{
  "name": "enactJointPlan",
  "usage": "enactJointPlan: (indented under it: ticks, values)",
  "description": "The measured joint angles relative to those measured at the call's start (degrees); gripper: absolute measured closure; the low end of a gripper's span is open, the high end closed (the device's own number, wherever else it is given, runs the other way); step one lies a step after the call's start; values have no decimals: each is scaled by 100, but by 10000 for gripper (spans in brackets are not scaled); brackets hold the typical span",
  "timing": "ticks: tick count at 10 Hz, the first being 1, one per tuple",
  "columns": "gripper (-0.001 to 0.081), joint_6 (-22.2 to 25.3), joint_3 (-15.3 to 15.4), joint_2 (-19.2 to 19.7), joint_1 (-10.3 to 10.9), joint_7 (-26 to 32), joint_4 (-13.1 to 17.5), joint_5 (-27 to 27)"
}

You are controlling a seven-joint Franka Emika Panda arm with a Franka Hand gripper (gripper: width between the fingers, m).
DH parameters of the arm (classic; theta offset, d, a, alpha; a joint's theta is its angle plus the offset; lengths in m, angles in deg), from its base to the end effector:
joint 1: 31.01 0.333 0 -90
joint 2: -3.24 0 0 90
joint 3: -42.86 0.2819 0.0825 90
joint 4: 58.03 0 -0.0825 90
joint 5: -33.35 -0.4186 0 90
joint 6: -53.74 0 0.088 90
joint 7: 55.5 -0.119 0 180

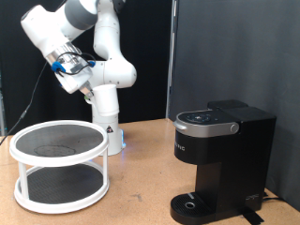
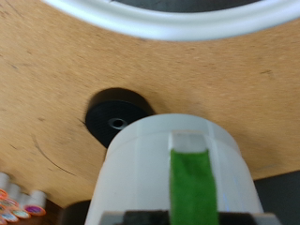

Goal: Make a cup of coffee with the keurig machine

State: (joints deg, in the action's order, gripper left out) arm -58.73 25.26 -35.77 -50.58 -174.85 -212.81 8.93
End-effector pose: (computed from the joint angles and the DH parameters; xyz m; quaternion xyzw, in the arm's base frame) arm 0.3341 -0.1917 0.3749 -0.1424 0.9468 0.2289 0.1756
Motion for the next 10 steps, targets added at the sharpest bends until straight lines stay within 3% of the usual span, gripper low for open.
enactJointPlan:
  ticks: [4, 5, 8, 10]
  values:
    - [799, -1002, 1160, 225, 50, -1734, -68, -72]
    - [799, -1169, 1367, 343, 101, -1910, -62, -103]
    - [799, -1291, 1446, 490, 151, -2048, -24, -182]
    - [799, -1539, 1618, 513, 161, -2479, -48, -332]
